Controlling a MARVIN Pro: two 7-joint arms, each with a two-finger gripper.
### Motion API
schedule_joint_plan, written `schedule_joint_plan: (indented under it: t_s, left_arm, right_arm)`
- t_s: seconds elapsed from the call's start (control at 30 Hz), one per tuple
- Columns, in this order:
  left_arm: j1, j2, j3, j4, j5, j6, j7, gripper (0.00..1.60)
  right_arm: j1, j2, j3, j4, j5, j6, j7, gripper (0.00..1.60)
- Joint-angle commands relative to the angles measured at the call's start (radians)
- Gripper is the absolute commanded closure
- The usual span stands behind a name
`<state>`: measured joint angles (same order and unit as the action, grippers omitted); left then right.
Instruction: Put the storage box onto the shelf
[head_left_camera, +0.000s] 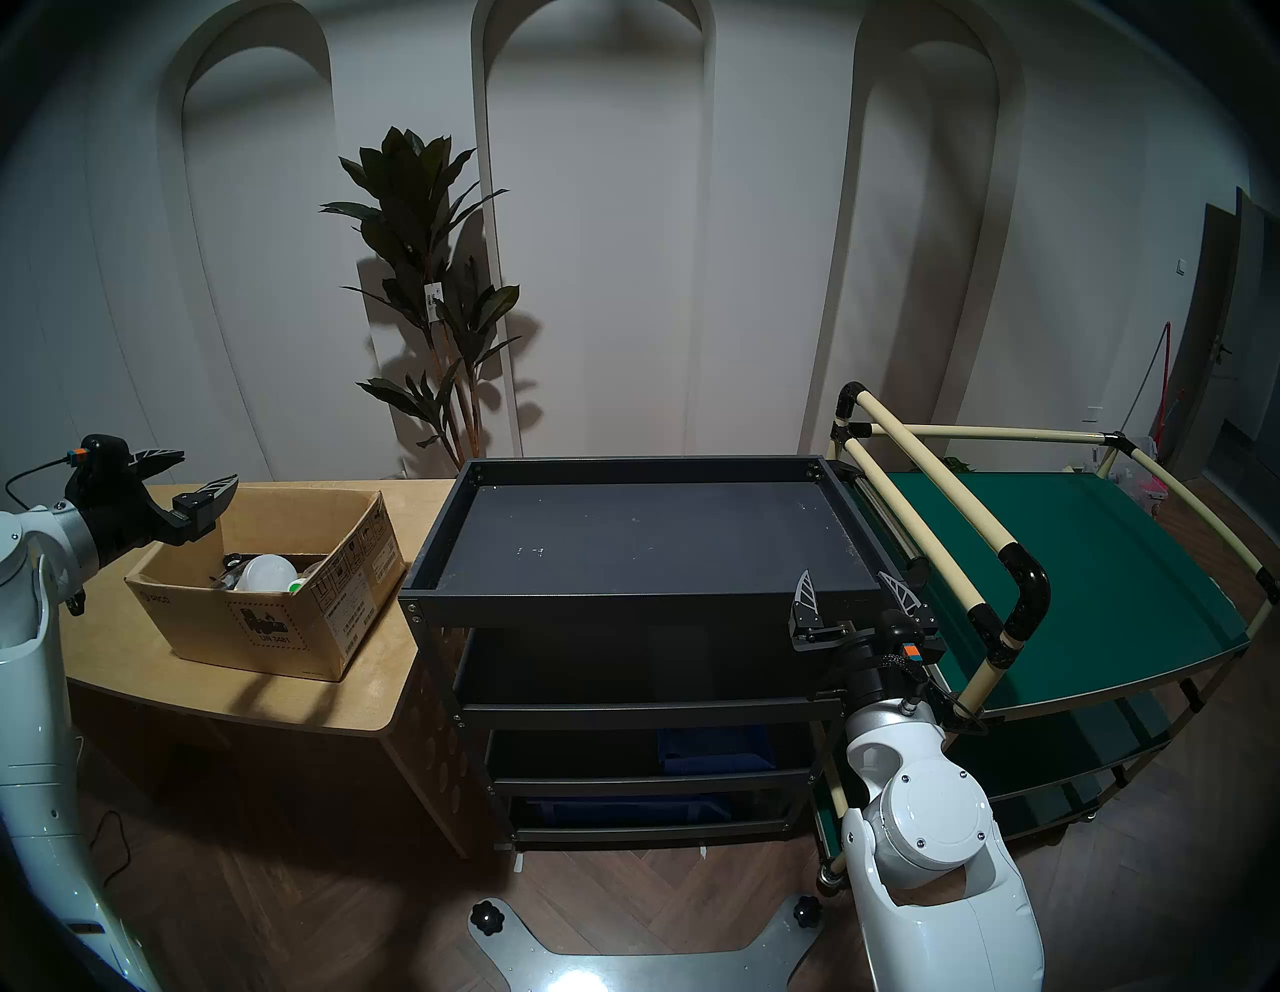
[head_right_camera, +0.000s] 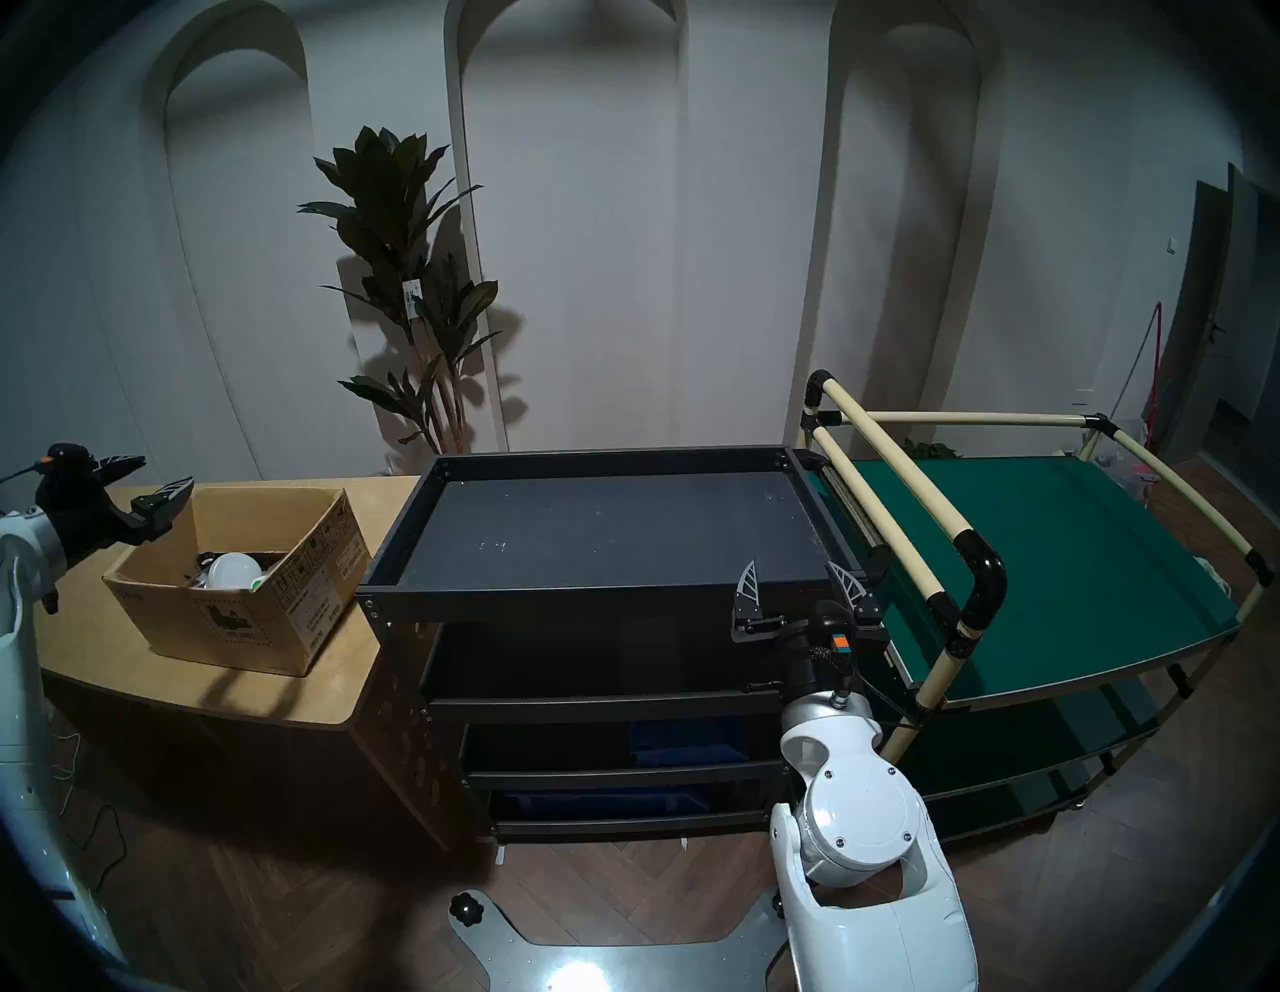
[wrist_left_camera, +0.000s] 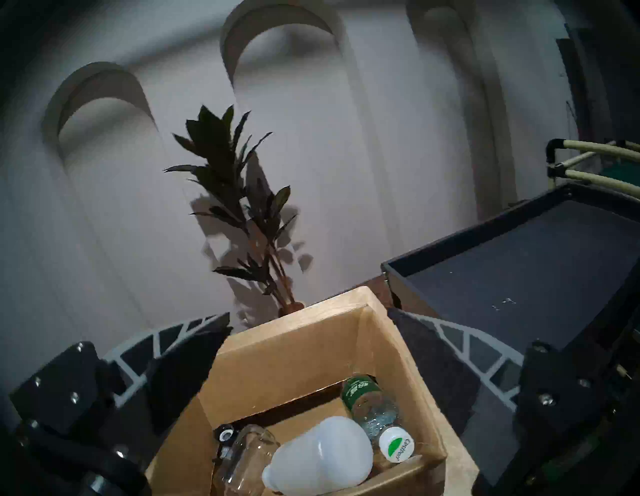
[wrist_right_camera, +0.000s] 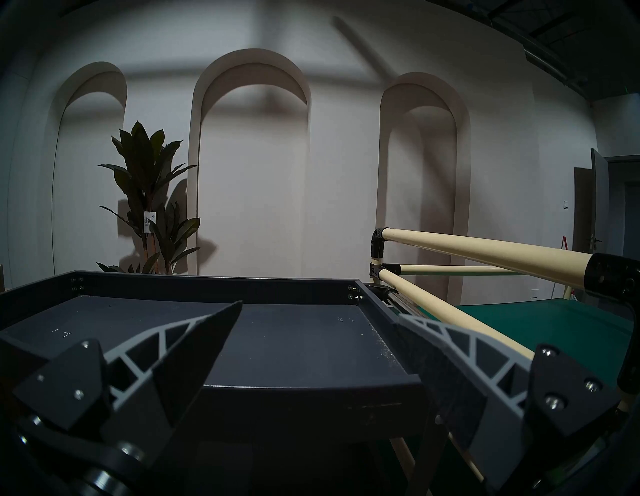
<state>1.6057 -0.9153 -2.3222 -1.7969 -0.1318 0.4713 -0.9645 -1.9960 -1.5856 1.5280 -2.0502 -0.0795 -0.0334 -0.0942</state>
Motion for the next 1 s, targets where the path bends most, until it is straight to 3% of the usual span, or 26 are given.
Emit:
schedule_joint_plan:
  t_s: [0.0,0.3,0.6,0.9,0.93,0.97]
  left_arm:
    - [0.006,0.111,0.029,0.028,0.053,-0.012,-0.107,0.00]
    - [0.038,0.213,0.116,0.100,0.183,-0.064,-0.264,0.00]
    - [0.043,0.297,0.158,0.144,0.315,-0.131,-0.348,0.00]
    - [0.049,0.403,0.232,0.200,0.468,-0.259,-0.439,0.00]
    - [0.039,0.389,0.234,0.200,0.490,-0.279,-0.446,0.00]
    - [0.044,0.426,0.249,0.206,0.500,-0.292,-0.452,0.00]
  right_arm:
    - [0.008,-0.001,0.000,-0.017,0.000,-0.005,-0.001,0.00]
    - [0.010,-0.001,0.000,-0.013,0.000,-0.006,-0.001,0.00]
    - [0.011,-0.001,0.000,-0.010,-0.001,-0.005,0.000,0.00]
    - [0.013,-0.001,0.001,-0.010,-0.001,-0.006,0.000,0.00]
    - [0.013,-0.001,0.001,-0.010,-0.001,-0.006,0.000,0.00]
    - [0.013,-0.001,0.001,-0.010,-0.001,-0.006,0.000,0.00]
